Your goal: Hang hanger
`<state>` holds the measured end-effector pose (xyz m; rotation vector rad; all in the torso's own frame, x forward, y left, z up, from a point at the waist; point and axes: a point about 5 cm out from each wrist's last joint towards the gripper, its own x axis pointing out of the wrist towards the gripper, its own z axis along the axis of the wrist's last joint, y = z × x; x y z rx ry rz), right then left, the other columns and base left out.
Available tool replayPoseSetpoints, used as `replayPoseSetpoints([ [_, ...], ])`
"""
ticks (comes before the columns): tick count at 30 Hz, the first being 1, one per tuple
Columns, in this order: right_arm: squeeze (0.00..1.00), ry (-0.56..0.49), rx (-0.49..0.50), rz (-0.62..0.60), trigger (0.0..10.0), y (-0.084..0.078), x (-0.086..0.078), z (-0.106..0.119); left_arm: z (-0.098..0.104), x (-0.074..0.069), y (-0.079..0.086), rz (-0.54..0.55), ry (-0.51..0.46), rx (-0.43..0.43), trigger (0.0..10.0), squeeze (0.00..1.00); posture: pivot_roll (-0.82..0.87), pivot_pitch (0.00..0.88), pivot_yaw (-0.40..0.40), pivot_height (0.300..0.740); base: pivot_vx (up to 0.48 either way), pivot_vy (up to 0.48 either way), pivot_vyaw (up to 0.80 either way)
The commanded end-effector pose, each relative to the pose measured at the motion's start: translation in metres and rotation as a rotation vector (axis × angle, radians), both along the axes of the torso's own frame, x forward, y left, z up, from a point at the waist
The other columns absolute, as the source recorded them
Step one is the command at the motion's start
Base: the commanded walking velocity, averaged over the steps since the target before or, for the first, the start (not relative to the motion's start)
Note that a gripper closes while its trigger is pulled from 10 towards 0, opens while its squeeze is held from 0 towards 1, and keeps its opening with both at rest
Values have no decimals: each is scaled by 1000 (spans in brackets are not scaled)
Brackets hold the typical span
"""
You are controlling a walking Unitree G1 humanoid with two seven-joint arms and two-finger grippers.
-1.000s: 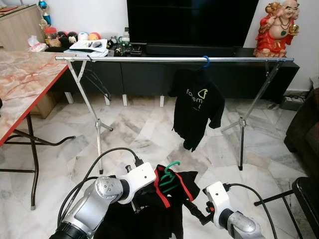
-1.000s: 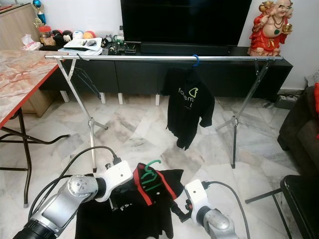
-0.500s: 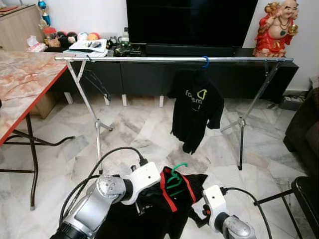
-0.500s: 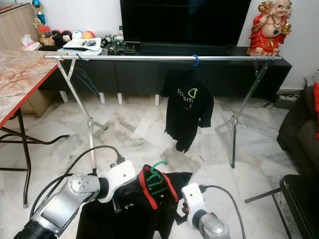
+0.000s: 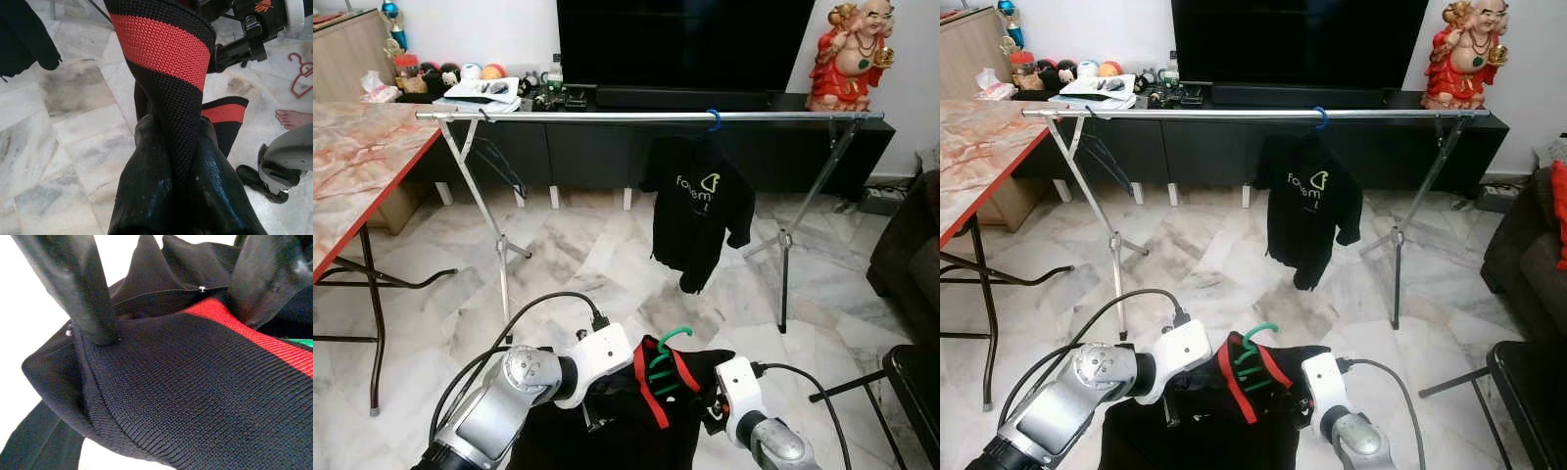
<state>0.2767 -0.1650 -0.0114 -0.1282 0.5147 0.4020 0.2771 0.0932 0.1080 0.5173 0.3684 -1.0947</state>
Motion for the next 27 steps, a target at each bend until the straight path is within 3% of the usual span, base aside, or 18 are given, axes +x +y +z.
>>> replayPoseSetpoints([
  [1,0,-7,-4,-14,0,-2,2,2,6,-2,-3,-21,-6,-20,10000,0,92,35,-35,740,0,0,0],
  [27,0,-10,-23,-29,0,-6,4,2,6,-9,3,-47,5,-10,10000,0,99,35,-37,740,0,0,0],
])
